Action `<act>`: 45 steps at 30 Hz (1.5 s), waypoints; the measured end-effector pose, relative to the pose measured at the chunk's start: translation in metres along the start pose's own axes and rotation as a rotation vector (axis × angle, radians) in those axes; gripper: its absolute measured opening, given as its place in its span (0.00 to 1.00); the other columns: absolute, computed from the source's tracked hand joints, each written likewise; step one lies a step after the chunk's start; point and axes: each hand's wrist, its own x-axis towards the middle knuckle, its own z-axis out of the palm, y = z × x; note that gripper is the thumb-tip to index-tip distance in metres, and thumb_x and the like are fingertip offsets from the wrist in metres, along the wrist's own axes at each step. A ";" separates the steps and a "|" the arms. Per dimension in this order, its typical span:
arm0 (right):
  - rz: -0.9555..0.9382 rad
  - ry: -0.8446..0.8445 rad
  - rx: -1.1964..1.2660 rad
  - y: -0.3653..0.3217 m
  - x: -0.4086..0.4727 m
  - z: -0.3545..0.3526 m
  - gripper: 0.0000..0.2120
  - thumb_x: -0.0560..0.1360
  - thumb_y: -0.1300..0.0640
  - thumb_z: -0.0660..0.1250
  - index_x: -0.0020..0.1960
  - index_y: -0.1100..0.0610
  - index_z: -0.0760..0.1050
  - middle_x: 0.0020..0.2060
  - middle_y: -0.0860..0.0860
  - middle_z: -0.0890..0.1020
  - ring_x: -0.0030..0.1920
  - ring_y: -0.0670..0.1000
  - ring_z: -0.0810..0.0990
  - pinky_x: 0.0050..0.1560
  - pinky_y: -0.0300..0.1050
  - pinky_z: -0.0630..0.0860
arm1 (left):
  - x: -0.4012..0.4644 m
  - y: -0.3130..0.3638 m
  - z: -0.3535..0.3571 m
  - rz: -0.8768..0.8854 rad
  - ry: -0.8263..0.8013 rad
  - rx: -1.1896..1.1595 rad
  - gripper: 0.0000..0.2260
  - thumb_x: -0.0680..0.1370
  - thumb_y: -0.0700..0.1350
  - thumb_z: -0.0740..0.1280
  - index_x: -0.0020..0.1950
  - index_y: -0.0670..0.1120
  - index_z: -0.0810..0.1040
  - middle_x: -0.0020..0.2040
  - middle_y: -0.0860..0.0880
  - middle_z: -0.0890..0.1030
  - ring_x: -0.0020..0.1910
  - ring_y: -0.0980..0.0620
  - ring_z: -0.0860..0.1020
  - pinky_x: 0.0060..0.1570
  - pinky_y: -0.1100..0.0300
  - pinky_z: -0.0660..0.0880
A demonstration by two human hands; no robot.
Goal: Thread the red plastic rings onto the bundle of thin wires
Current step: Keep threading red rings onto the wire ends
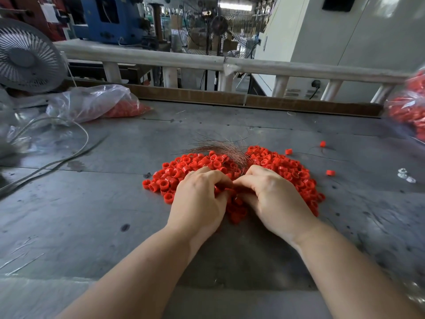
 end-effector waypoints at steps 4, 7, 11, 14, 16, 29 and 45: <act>0.017 -0.003 -0.001 0.000 0.000 0.000 0.09 0.73 0.62 0.68 0.52 0.54 0.79 0.44 0.46 0.75 0.49 0.48 0.74 0.51 0.44 0.71 | 0.000 0.001 -0.001 -0.014 -0.008 -0.023 0.06 0.73 0.45 0.71 0.49 0.52 0.82 0.44 0.59 0.74 0.50 0.55 0.74 0.52 0.62 0.67; 0.060 0.052 0.157 0.001 0.002 -0.003 0.06 0.72 0.63 0.71 0.47 0.54 0.79 0.40 0.44 0.74 0.42 0.40 0.72 0.46 0.35 0.68 | -0.001 0.001 -0.002 -0.014 -0.010 -0.053 0.08 0.72 0.44 0.72 0.51 0.52 0.81 0.45 0.59 0.75 0.51 0.55 0.75 0.55 0.60 0.69; 0.117 0.102 0.376 0.000 0.004 -0.005 0.06 0.72 0.62 0.71 0.44 0.53 0.80 0.37 0.44 0.75 0.37 0.40 0.73 0.40 0.29 0.68 | 0.000 0.003 -0.004 0.005 0.017 -0.146 0.09 0.70 0.44 0.74 0.49 0.50 0.82 0.43 0.59 0.78 0.44 0.60 0.75 0.45 0.75 0.66; 0.146 0.114 0.469 0.000 0.005 -0.005 0.05 0.72 0.60 0.71 0.42 0.50 0.80 0.38 0.47 0.79 0.36 0.43 0.77 0.39 0.30 0.70 | 0.000 0.004 -0.005 0.010 0.049 -0.204 0.06 0.70 0.45 0.74 0.45 0.50 0.83 0.39 0.60 0.79 0.40 0.62 0.76 0.41 0.76 0.68; 0.149 0.126 0.508 0.000 0.005 -0.006 0.04 0.72 0.59 0.71 0.42 0.50 0.80 0.38 0.48 0.81 0.35 0.42 0.77 0.38 0.29 0.71 | 0.000 0.004 -0.005 0.013 0.067 -0.229 0.05 0.70 0.46 0.74 0.45 0.51 0.83 0.38 0.61 0.79 0.40 0.64 0.76 0.41 0.76 0.68; 0.106 0.182 0.449 0.003 0.005 -0.008 0.06 0.74 0.60 0.69 0.40 0.51 0.80 0.39 0.45 0.82 0.43 0.40 0.78 0.44 0.25 0.68 | 0.001 0.006 -0.003 -0.105 0.076 -0.358 0.05 0.74 0.45 0.70 0.47 0.54 0.79 0.40 0.63 0.78 0.45 0.67 0.76 0.44 0.76 0.70; 0.062 0.451 0.629 -0.002 0.006 -0.014 0.09 0.77 0.66 0.62 0.44 0.54 0.76 0.37 0.51 0.82 0.39 0.46 0.81 0.45 0.38 0.78 | 0.004 0.009 -0.007 -0.368 -0.017 -1.116 0.05 0.74 0.36 0.68 0.40 0.44 0.80 0.31 0.49 0.81 0.32 0.55 0.80 0.34 0.64 0.78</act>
